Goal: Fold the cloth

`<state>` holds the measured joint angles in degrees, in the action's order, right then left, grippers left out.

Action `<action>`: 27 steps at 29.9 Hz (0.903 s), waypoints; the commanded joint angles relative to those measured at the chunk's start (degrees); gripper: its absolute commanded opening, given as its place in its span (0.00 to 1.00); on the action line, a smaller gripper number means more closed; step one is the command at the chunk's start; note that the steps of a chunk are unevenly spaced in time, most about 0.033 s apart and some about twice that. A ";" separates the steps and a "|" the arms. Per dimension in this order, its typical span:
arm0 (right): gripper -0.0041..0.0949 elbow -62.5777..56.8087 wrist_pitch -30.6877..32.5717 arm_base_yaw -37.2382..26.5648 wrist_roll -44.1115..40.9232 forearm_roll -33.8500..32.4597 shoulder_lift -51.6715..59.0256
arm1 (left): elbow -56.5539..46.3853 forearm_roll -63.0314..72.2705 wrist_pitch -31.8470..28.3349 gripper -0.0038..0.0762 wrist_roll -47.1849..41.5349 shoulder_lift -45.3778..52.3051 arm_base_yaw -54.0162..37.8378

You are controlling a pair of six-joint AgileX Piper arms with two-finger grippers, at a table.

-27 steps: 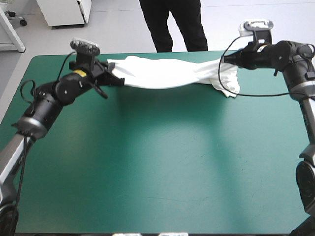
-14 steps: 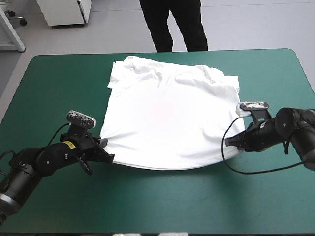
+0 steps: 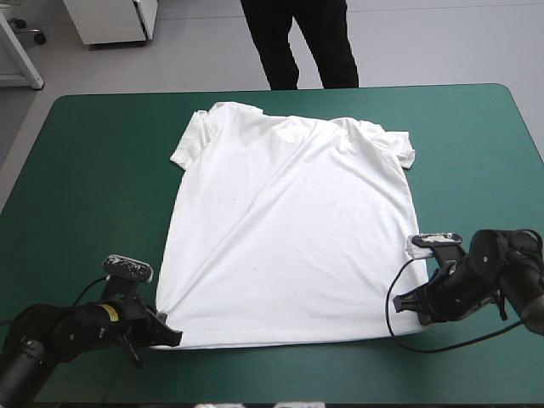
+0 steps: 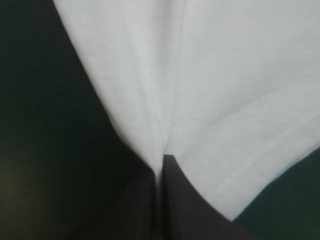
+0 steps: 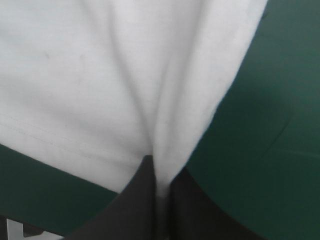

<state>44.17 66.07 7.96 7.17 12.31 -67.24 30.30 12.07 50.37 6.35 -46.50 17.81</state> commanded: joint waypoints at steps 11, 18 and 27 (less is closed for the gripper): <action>0.02 -8.36 3.97 0.13 -0.87 0.54 5.63 | -1.32 0.57 8.59 0.04 -2.82 6.05 0.45; 0.09 -8.36 3.36 0.13 -0.95 0.09 5.93 | -1.32 1.20 9.91 0.04 -5.06 5.77 0.45; 0.57 -8.26 3.82 0.13 -1.65 -2.44 6.07 | -1.22 0.44 11.96 0.36 -8.93 2.00 0.45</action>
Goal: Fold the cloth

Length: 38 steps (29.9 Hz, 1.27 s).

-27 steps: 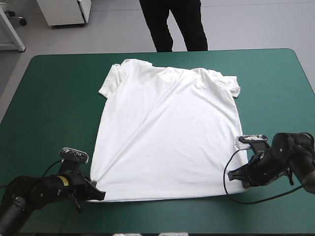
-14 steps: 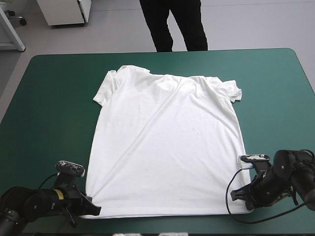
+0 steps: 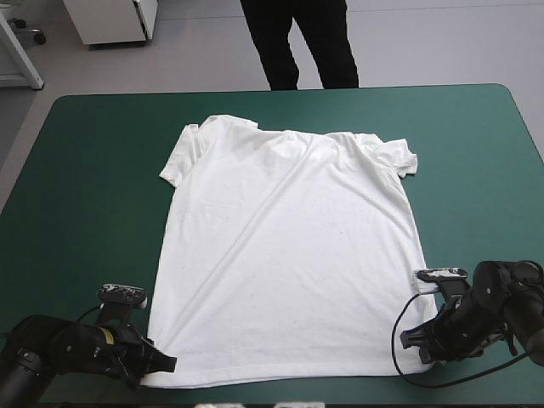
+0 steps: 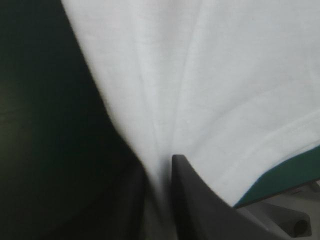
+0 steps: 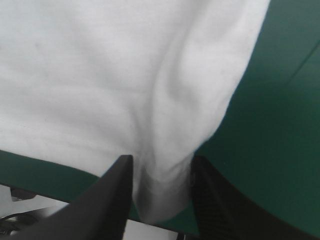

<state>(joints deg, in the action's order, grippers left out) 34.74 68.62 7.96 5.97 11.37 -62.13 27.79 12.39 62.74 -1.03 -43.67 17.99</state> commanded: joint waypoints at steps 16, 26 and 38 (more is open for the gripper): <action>0.60 30.88 -7.98 0.13 -9.71 -14.97 0.85 | 35.35 -16.65 -1.34 0.56 -15.02 -7.91 0.27; 0.60 42.95 -6.32 0.13 -9.81 -18.41 -6.87 | 50.90 -21.48 -1.51 0.57 -15.11 -30.46 0.17; 0.60 43.56 -6.92 0.13 -8.76 -18.47 -7.60 | 53.77 -19.92 -6.19 0.65 -11.96 -50.10 -6.48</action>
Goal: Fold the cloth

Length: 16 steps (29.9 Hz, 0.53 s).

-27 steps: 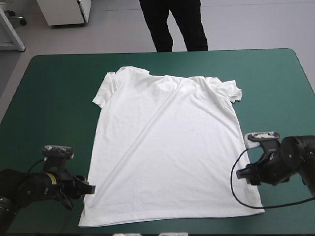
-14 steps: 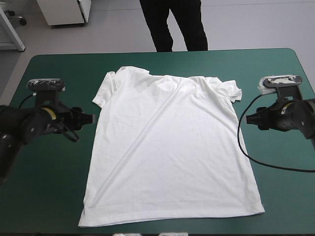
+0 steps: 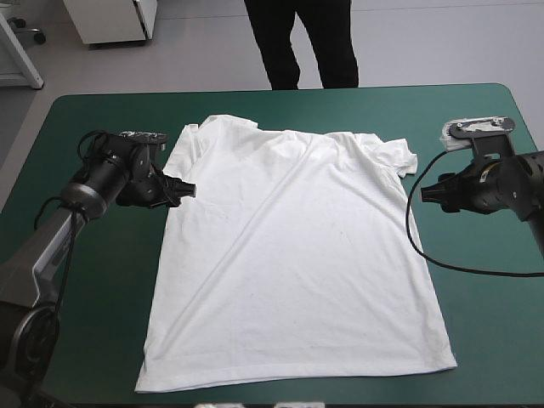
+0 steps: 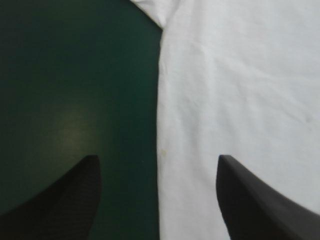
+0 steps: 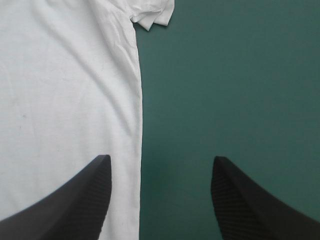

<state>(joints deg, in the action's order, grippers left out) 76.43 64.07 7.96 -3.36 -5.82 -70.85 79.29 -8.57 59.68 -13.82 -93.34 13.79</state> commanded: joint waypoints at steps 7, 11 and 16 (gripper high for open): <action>0.60 1.87 -3.59 0.13 0.57 -1.29 1.12 | 2.27 4.31 -6.07 0.65 3.73 -5.95 -4.84; 0.60 1.87 -3.74 0.13 0.57 -1.33 0.75 | 2.36 4.75 -8.23 0.65 5.19 -8.20 -4.84; 0.60 1.87 -3.63 0.13 0.57 -1.21 -1.07 | 2.36 7.13 -7.90 0.65 6.43 -11.52 -4.84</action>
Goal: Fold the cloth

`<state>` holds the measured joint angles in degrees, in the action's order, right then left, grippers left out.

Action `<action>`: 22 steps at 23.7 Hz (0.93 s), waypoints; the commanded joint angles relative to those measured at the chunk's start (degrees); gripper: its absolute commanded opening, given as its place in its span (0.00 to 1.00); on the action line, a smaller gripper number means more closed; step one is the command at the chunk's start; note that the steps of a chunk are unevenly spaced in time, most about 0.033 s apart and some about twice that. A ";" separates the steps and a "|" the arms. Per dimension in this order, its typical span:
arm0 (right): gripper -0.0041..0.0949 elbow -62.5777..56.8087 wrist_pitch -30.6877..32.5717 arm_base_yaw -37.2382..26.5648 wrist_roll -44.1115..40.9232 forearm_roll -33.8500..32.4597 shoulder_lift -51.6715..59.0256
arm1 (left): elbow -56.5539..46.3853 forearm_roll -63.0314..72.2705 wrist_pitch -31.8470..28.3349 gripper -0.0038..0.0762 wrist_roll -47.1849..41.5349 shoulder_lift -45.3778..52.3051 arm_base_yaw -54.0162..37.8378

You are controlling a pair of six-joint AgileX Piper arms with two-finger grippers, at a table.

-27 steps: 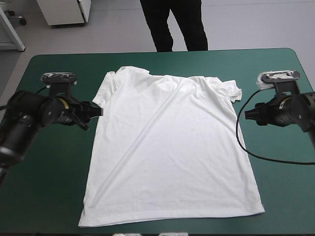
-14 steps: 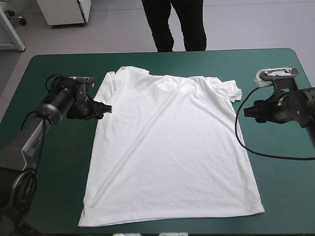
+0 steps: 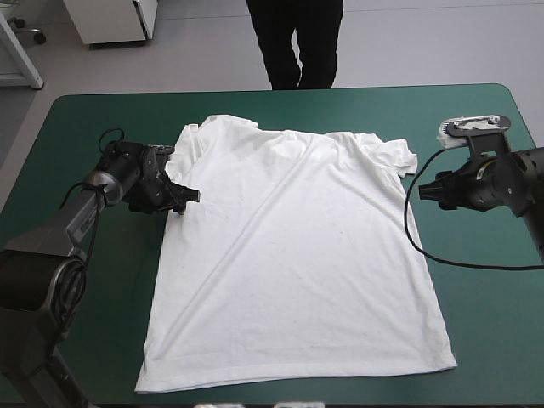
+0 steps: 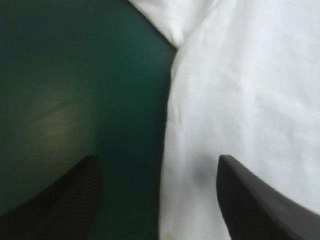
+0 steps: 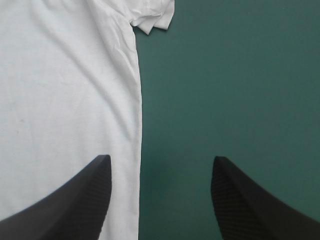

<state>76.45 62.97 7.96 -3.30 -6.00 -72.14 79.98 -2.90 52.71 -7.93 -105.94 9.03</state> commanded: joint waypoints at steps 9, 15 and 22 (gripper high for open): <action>0.60 1.99 -3.14 0.13 1.37 -0.91 -3.73 | 1.67 6.13 -0.06 0.29 2.43 -3.44 0.05; 0.60 4.63 -7.27 0.13 1.58 0.39 -12.59 | 1.67 6.00 -0.06 0.04 2.43 -5.24 0.05; 0.60 10.92 -8.15 0.13 3.87 4.09 -26.17 | 1.67 6.27 -0.02 0.04 3.09 -5.24 0.05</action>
<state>84.93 57.07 7.96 0.00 -2.14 -97.25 81.92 2.61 53.00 -5.00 -110.76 8.99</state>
